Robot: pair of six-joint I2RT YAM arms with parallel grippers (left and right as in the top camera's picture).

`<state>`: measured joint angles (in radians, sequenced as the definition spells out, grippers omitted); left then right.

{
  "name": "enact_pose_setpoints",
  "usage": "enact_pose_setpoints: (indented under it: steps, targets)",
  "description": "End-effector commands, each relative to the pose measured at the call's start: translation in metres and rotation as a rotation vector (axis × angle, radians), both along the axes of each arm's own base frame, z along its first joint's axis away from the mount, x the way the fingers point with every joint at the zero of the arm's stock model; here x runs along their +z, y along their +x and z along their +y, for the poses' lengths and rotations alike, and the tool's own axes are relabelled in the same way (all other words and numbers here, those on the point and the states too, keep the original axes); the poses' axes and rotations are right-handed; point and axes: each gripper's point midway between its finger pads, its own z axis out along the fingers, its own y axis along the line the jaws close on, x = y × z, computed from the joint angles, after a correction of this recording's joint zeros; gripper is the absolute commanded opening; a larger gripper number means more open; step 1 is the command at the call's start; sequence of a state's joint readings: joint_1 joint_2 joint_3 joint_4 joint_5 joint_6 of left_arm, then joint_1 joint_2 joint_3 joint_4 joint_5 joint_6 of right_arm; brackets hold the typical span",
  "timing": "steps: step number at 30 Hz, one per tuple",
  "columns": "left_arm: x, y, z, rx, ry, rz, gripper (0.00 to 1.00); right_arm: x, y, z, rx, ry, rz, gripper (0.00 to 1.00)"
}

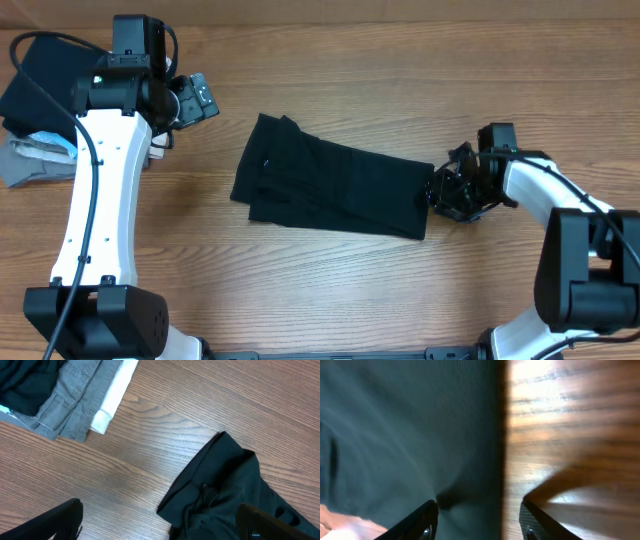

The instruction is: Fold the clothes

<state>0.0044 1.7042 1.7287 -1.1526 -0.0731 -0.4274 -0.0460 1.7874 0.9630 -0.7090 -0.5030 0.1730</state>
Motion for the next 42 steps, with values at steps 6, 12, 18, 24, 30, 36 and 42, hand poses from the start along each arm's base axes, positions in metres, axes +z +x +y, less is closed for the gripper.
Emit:
enact_pose_setpoints:
  steps: [6, 12, 18, 24, 30, 36, 42]
  targets:
    - [-0.001, 0.002, 0.004, 0.023, 0.008, -0.001, 1.00, 0.000, 0.000, 0.015, -0.005, 0.101, -0.043, 0.55]
    - [-0.001, 0.002, 0.004, 0.023, 0.008, -0.001, 1.00, -0.001, 0.002, 0.014, -0.005, 0.093, -0.051, 0.25]
    - [-0.001, 0.002, 0.004, 0.024, 0.008, -0.001, 1.00, -0.002, 0.003, 0.010, -0.003, 0.078, -0.060, 0.04]
    - [-0.001, 0.002, 0.004, 0.023, 0.008, -0.001, 1.00, 0.002, 0.006, -0.023, -0.082, 0.068, -0.044, 0.04]
    - [-0.001, 0.002, 0.004, 0.023, 0.008, -0.001, 1.00, 0.026, 0.008, -0.084, -0.202, 0.063, -0.013, 0.04]
    - [-0.001, 0.002, 0.004, 0.023, 0.008, -0.001, 1.00, 0.067, 0.009, -0.129, -0.302, 0.038, 0.031, 0.04]
    - [-0.001, 0.002, 0.004, 0.023, 0.008, -0.001, 1.00, 0.120, 0.023, -0.117, -0.224, 0.018, -0.019, 0.04]
